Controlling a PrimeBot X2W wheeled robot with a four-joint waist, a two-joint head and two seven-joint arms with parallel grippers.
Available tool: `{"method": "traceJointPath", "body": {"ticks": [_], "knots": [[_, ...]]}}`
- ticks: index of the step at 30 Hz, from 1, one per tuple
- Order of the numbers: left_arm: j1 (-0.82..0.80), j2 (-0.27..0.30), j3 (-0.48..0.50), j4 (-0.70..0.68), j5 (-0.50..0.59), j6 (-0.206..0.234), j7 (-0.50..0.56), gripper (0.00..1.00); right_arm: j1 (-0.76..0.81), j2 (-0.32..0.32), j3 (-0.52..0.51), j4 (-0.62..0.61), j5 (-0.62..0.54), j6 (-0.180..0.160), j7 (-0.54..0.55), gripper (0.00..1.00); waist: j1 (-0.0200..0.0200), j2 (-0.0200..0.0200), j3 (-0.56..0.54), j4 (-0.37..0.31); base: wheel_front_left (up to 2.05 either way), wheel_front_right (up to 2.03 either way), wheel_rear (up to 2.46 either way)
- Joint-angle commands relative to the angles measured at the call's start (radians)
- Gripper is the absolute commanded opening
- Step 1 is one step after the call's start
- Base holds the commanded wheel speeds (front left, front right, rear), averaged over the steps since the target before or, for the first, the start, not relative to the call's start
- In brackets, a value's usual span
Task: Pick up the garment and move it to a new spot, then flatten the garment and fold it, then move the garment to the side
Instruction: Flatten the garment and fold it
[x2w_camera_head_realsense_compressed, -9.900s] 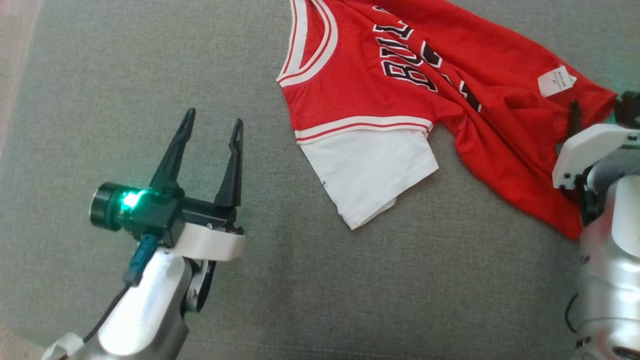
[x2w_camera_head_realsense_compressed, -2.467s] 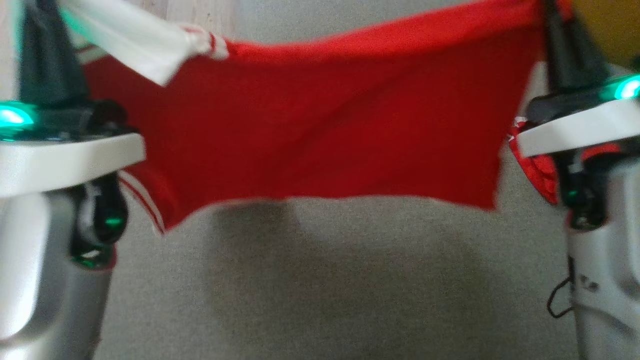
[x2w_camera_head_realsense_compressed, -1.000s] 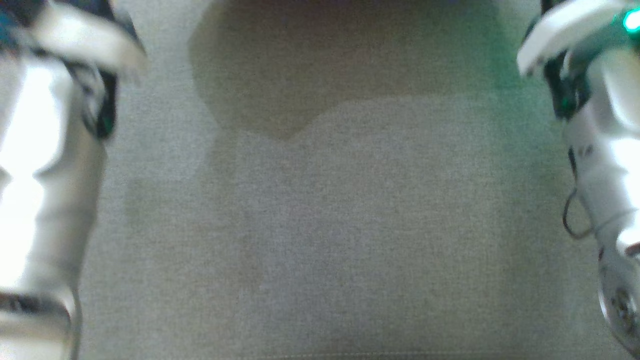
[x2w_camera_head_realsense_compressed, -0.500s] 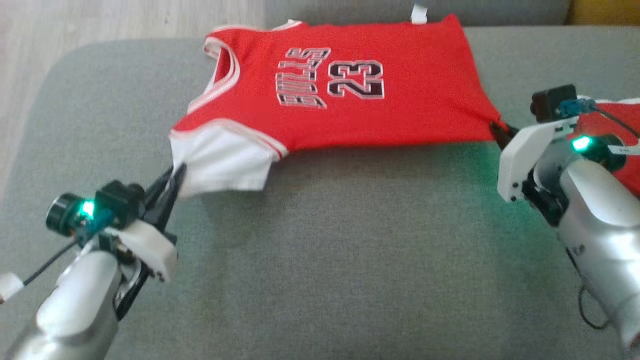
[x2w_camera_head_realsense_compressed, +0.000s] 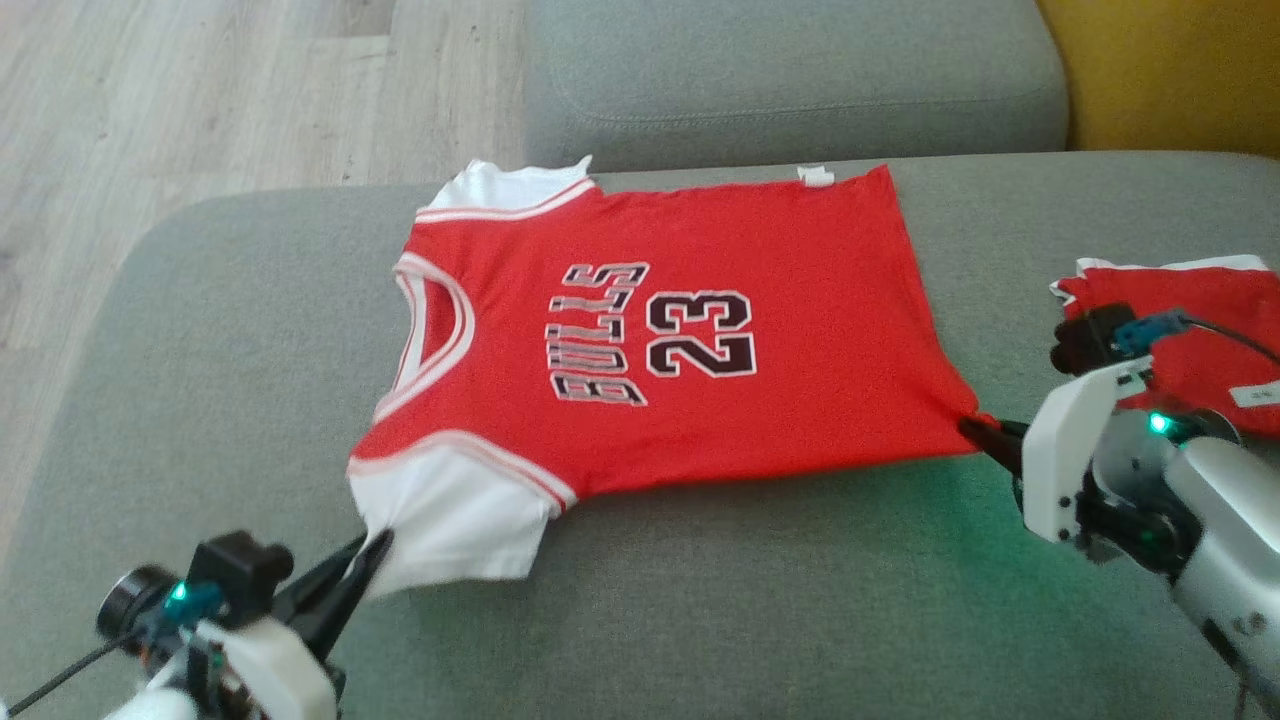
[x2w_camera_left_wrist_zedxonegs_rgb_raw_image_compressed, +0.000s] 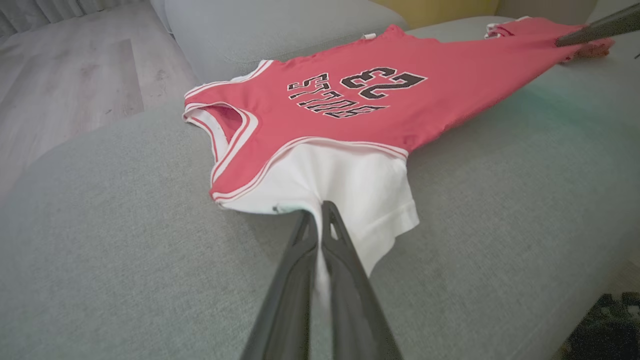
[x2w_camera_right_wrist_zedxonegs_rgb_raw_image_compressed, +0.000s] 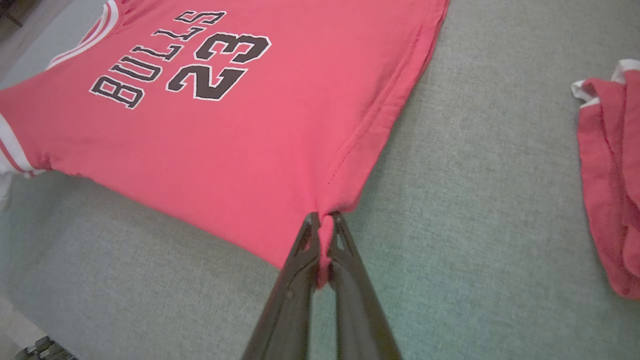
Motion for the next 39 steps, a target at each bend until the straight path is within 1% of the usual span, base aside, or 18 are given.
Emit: {"method": "traceJointPath", "body": {"ticks": [1, 4, 6, 7, 8, 11, 16, 23, 31, 34, 35, 39], "knots": [[-0.013, 0.078, 0.056, -0.074, -0.009, 0.013, 0.02, 0.0, 0.014, -0.058, 0.006, -0.071, 0.038, -0.001, 0.023, 0.0, 0.0003, -0.0001, -0.007, -0.008, 0.0, 0.0, 0.0], [0.034, 0.105, 0.061, -0.151, -0.044, 0.027, 0.06, 0.0, 0.05, -0.1, 0.022, -0.147, 0.069, -0.001, 0.055, 0.0, 0.0003, -0.0001, -0.008, -0.009, 0.0, 0.0, 0.0], [0.045, 0.116, 0.072, -0.193, -0.06, 0.043, 0.077, 0.0, 0.065, -0.121, 0.022, -0.184, 0.066, -0.001, 0.042, 0.0, 0.0003, -0.0001, -0.004, -0.007, 0.0, 0.0, 0.0], [0.045, 0.116, 0.072, -0.193, -0.06, 0.043, 0.077, 0.0, 0.065, -0.121, 0.022, -0.184, 0.066, -0.001, 0.042, 0.0, 0.0003, -0.0001, -0.004, -0.007, 0.0, 0.0, 0.0], [0.037, 0.129, 0.081, -0.212, -0.05, 0.057, 0.082, 0.0, 0.074, -0.128, 0.011, -0.194, 0.068, -0.001, 0.034, 0.0, 0.0003, -0.0001, 0.002, -0.006, 0.0, 0.0, 0.0], [0.02, 0.13, 0.083, -0.219, -0.042, 0.063, 0.089, 0.0, 0.072, -0.126, -0.003, -0.194, 0.069, -0.001, 0.03, 0.0, 0.0003, -0.0001, 0.015, -0.004, 0.0, 0.0, 0.0], [-0.057, 0.105, 0.098, -0.201, -0.054, 0.065, 0.111, 0.0, 0.034, -0.109, -0.021, -0.193, 0.027, -0.001, -0.006, 0.0, 0.0003, -0.0001, 0.05, -0.003, 0.0, 0.0, 0.0], [-0.19, 0.062, 0.095, -0.107, -0.091, 0.038, 0.172, 0.0, -0.044, -0.073, -0.032, -0.153, 0.009, -0.001, 0.003, 0.0, 0.0003, -0.0001, 0.103, -0.005, 0.0, 0.0, 0.0], [-0.369, 0.012, 0.072, 0.044, -0.122, 0.007, 0.239, 0.0, -0.156, -0.005, -0.058, -0.043, -0.001, -0.001, 0.008, 0.0, 0.0003, -0.0001, 0.17, -0.013, 0.0, 0.0, 0.0], [-0.437, -0.009, 0.059, 0.115, -0.12, 0.0, 0.24, 0.0, -0.189, 0.018, -0.053, -0.003, -0.011, -0.001, 0.009, 0.0, 0.0003, -0.0001, 0.194, -0.017, 0.0, 0.0, 0.0], [-0.481, -0.022, 0.048, 0.163, -0.114, -0.004, 0.232, 0.0, -0.207, 0.032, -0.046, 0.018, -0.016, -0.001, 0.003, 0.0, 0.0003, -0.0001, 0.206, -0.021, 0.0, 0.0, 0.0], [-0.56, -0.045, 0.014, 0.246, -0.087, -0.008, 0.203, 0.0, -0.241, 0.058, -0.032, 0.055, -0.017, -0.001, -0.003, 0.0, 0.0003, -0.0001, 0.229, -0.028, 0.0, 0.0, 0.0]]}}
